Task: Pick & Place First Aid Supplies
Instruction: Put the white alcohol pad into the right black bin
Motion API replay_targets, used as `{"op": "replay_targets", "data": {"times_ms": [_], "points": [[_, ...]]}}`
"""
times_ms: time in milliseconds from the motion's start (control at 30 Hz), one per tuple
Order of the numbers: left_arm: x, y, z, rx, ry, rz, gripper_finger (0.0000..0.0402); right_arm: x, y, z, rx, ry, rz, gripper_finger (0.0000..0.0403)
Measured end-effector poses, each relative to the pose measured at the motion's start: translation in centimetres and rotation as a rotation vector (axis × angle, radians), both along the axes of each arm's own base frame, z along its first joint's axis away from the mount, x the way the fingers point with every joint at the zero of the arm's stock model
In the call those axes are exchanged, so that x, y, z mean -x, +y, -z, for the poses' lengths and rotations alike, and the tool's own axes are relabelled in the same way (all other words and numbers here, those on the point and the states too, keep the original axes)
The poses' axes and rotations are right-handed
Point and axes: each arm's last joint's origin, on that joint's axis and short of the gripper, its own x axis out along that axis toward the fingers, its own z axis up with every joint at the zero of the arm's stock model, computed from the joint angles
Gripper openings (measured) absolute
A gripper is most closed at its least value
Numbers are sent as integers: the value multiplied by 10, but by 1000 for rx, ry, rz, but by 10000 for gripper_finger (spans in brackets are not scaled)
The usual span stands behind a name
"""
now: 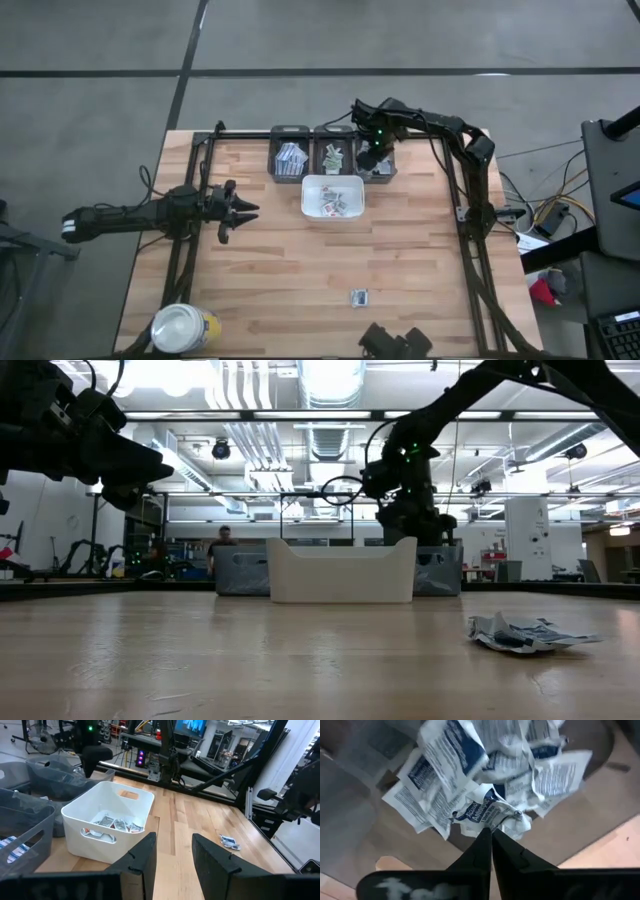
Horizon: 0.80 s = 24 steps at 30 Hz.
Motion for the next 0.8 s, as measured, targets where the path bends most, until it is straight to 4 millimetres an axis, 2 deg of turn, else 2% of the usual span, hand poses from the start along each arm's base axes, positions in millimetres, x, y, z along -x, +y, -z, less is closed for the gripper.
{"op": "replay_targets", "data": {"times_ms": [367, 667, 800], "points": [[0, 1, 0, -7, 1, -32, 119, -3, -4, -1, 35, -45, -130, 14], [0, 2, 0, -17, 3, -77, 120, -3, -5, -1, 40, -45, -162, 81], [0, 2, 0, -17, 3, -77, 120, 5, 3, -10, -12, -1, -104, 101]]}}
